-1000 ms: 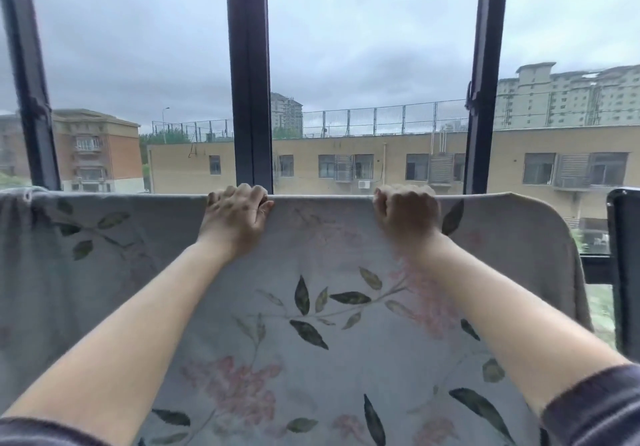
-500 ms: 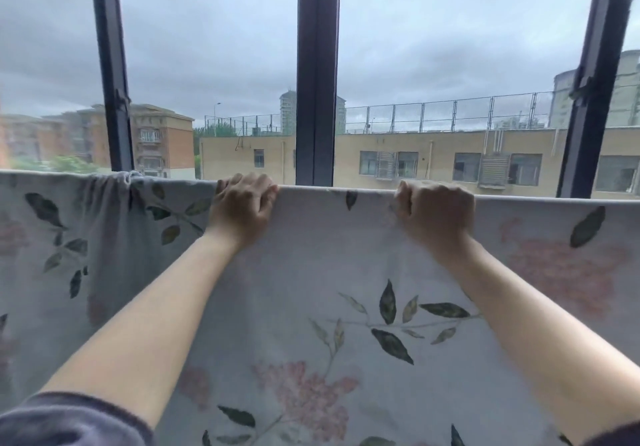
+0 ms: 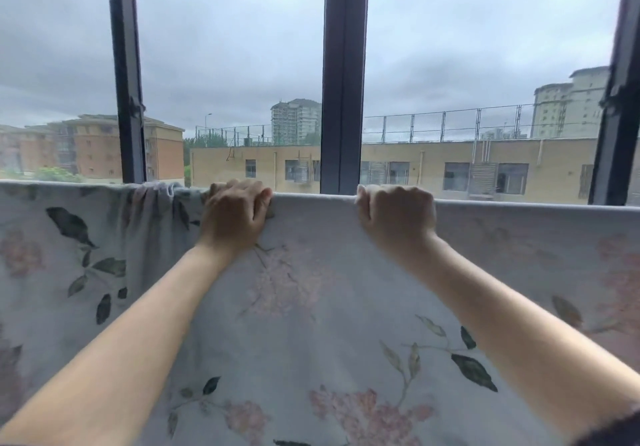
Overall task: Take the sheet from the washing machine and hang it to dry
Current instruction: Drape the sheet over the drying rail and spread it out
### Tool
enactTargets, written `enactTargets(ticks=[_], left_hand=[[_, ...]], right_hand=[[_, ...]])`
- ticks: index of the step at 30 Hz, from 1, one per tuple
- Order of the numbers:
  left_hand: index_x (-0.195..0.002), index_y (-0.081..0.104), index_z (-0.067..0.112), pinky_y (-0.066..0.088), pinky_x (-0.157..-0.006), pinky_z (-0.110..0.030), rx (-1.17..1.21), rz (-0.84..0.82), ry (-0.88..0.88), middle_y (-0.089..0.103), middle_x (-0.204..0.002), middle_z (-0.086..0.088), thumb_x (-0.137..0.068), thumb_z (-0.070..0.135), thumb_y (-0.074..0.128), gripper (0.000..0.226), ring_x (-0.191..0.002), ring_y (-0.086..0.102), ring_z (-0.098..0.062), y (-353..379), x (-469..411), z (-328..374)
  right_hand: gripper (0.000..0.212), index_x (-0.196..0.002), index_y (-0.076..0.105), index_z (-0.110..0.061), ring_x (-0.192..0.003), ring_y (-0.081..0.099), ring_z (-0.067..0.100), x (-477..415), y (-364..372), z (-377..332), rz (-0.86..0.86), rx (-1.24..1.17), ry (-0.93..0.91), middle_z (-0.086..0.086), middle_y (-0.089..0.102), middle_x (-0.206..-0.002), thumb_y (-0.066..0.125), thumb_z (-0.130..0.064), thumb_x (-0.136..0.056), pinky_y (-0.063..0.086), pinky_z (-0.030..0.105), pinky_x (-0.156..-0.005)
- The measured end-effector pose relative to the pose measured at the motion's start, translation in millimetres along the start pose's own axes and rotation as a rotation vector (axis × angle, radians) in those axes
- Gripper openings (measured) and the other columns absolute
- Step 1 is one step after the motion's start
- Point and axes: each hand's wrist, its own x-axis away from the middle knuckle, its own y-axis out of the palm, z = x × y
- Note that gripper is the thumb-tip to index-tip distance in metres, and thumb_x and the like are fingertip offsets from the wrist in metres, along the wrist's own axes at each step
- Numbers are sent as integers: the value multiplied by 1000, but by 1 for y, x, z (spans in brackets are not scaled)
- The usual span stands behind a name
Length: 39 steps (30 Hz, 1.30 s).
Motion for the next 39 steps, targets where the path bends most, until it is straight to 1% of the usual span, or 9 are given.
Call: enactTargets(ticks=[4,8,12,14,17,23,28,34,39], left_hand=[[-75,59,15,42,-75,-35,54,-50,68,63,-70,-3,-94,31,35,35,-66,58,-24,-6,-3,-12],[-75,59,15,45,-70,-33,86,-70,146,63,-69,-2,-93,36,27,42,-62,58,-23,-16,-5,-37],[-77,61,13,45,-69,-33,95,-63,156,64,-69,-4,-93,38,24,47,-62,58,-24,-17,-5,-39],[-77,62,14,43,-68,-32,84,-69,136,65,-70,-2,-93,38,24,48,-63,59,-23,-17,-5,-34],[-75,62,13,44,-68,-32,76,-79,121,64,-69,-3,-92,38,23,49,-61,59,-23,-16,-4,-23],[-65,63,14,43,-65,-32,10,-103,46,64,-61,-5,-90,38,24,52,-56,59,-25,-16,-8,-17],[-71,68,13,33,-64,-31,-90,-171,-29,66,-66,-8,-96,39,28,54,-56,50,-23,-17,-14,-6],[-62,58,12,36,-69,-32,-145,-230,-155,67,-74,-13,-96,35,25,53,-62,52,-23,-15,-25,19],[-71,65,10,37,-64,-29,-80,-245,-28,68,-76,-11,-97,34,26,52,-70,61,-26,2,-34,102]], right_hand=[[43,-59,55,-19,-40,52,23,-11,6,-53,14,-76,-47,-1,55,-49,35,-38,-91,24,22,-49],[47,-75,64,-22,-60,62,25,-12,-4,-63,-23,-154,-61,-4,66,-66,31,-48,-95,25,26,-56],[35,-102,71,-25,-81,65,28,-17,-17,-65,-125,-191,51,5,72,-88,40,-40,-99,33,30,-64],[38,-91,70,-19,-83,63,30,-22,-19,-60,-211,-168,136,10,69,-84,38,-39,-100,36,32,-68],[45,-63,49,-16,-82,62,32,-26,-23,-41,-343,-149,288,9,60,-73,33,-37,-100,37,33,-66],[54,-90,67,-8,-96,60,32,-22,-22,-22,-388,94,285,16,67,-103,24,-40,-97,35,34,-73],[53,-87,66,-6,-94,61,32,-20,-25,-9,-383,118,267,18,68,-99,25,-37,-98,36,34,-74],[49,-84,66,-8,-91,62,33,-4,-36,34,-344,130,239,17,69,-95,28,-34,-100,35,34,-72],[53,-68,58,-9,-80,63,29,-4,-32,50,-317,76,105,14,68,-81,27,-36,-100,33,33,-68]])
